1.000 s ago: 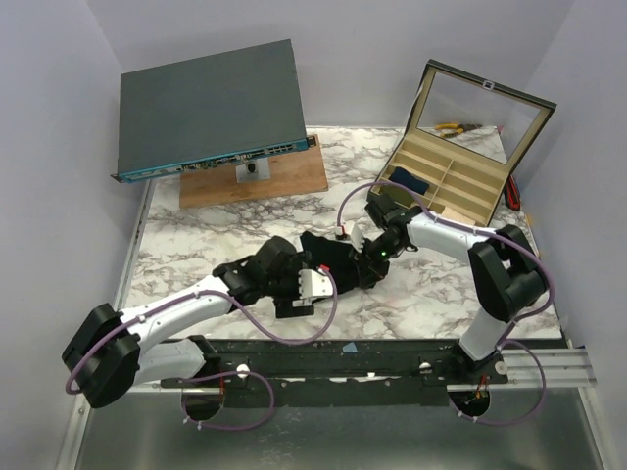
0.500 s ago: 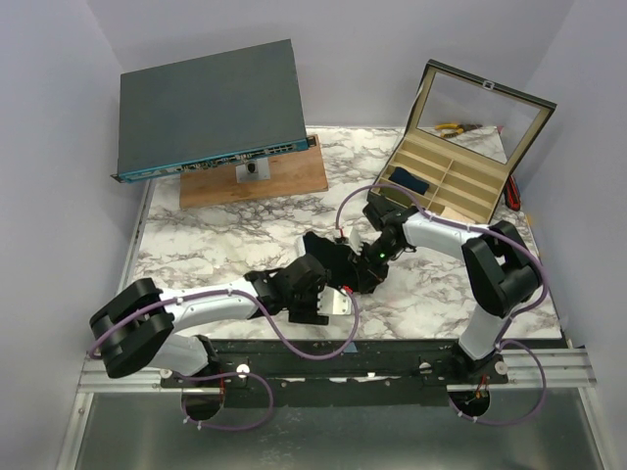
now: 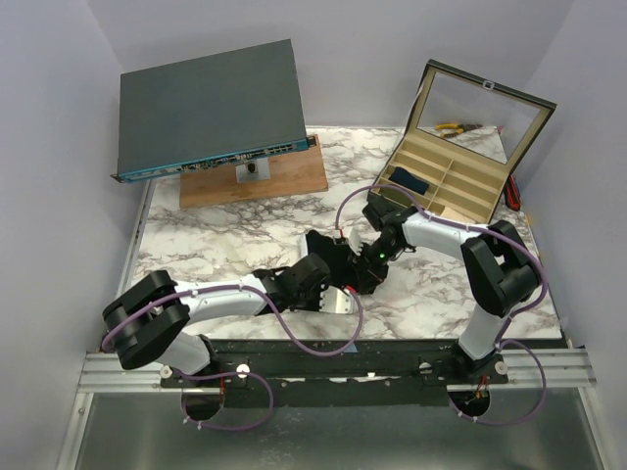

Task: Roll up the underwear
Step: Fold the underwear at the center of the board.

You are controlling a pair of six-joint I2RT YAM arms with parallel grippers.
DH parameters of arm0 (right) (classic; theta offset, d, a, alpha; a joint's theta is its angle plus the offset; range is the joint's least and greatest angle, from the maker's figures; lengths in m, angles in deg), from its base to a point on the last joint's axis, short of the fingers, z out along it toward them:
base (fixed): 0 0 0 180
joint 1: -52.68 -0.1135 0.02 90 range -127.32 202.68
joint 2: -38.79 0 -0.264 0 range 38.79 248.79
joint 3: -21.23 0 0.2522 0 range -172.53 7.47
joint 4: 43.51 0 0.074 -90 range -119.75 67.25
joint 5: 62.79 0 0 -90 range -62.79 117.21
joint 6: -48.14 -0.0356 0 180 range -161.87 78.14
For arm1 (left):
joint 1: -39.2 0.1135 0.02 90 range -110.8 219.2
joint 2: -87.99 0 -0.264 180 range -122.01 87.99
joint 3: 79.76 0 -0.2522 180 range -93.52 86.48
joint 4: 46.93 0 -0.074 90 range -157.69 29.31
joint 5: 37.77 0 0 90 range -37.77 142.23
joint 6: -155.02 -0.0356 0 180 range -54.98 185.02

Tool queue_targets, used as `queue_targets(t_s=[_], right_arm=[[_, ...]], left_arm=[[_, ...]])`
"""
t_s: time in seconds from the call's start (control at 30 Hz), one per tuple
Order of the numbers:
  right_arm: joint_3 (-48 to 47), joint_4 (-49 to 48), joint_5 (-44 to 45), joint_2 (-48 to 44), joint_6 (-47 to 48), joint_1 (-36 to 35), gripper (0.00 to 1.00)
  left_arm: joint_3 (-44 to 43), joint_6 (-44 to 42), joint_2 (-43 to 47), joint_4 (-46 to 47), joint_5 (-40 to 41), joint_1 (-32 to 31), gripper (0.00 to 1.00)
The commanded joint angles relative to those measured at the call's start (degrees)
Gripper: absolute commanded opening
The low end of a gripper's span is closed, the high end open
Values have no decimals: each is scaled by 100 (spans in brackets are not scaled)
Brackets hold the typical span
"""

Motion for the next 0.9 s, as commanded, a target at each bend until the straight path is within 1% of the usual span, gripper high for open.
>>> queue_targets(t_s=[0.0, 0.03, 0.07, 0.33, 0.43, 0.53, 0.6, 0.67, 0.77, 0.87], right_arm=[[-64, 110, -36, 69, 22, 50, 7], [-60, 138, -36, 56, 27, 49, 7], [-57, 160, -28, 41, 37, 48, 7], [-11, 445, -233, -225, 26, 58, 10], [-49, 783, -523, -278, 160, 60, 10], [-112, 1371, -915, -269, 463, 59, 12], [-183, 1690, -984, -250, 639, 57, 12], [-196, 1768, -908, -232, 623, 70, 13], [-210, 1783, -734, -184, 586, 105, 13], [-296, 1786, -669, -135, 530, 241, 14]], left_arm=[[-41, 101, -52, -113, 143, -21, 10], [-17, 133, -13, -115, 38, -21, 4], [-3, 172, 39, -125, -27, -21, 0], [-195, 357, 215, -610, -716, -21, 0], [-452, 437, 288, -1128, -1185, -21, 0], [-843, 480, 373, -1846, -1870, -21, 0], [-1091, 505, 383, -2271, -2256, -10, 0], [-1372, 519, 336, -2616, -2724, 120, 0], [-1849, 478, 174, -3076, -3441, 526, 0], [-2318, 406, -107, -3414, -3829, 1027, 0]])
